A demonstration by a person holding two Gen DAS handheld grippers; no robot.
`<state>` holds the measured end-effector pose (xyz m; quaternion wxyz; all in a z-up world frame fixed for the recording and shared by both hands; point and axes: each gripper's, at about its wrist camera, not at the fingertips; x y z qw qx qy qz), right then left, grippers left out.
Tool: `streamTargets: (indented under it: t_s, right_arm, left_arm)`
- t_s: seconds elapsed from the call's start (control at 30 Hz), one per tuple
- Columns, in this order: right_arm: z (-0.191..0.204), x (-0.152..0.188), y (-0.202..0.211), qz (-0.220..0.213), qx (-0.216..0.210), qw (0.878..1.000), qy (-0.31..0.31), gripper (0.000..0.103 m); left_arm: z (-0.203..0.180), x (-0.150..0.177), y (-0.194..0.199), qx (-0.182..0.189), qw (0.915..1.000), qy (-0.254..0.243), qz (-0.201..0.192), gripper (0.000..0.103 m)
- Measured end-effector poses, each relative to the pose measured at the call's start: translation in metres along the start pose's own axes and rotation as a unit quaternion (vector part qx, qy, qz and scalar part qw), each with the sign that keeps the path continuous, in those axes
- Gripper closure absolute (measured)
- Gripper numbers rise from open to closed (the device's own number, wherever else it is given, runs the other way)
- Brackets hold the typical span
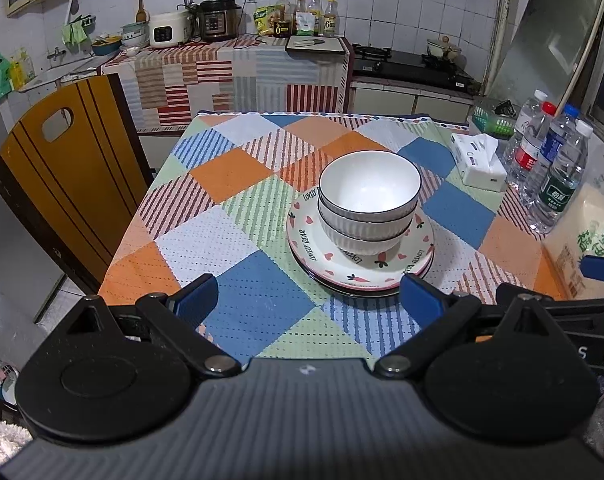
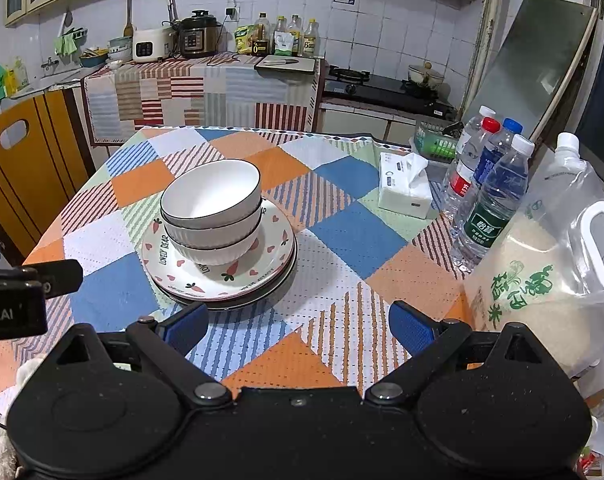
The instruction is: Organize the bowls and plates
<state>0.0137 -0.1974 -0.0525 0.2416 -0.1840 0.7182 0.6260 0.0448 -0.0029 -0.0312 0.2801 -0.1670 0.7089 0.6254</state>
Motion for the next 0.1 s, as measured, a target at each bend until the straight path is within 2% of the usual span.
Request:
streamTargets:
  t_s: [0.1]
  right_arm:
    - [0.0001,-0.0005,-0.0002,0.001,0.0,1.0,0.002,0.005]
  left_arm:
    - [0.0009,0.0003,0.001,-0.001,1.0,0.0,-0.001,0.005]
Point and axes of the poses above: each gripper's, at about its wrist camera, not at the fingertips, and y roughly against the way its jaws point, z to its left, x to its underside, and after that the axes turned 10 degrees about z, right-handed
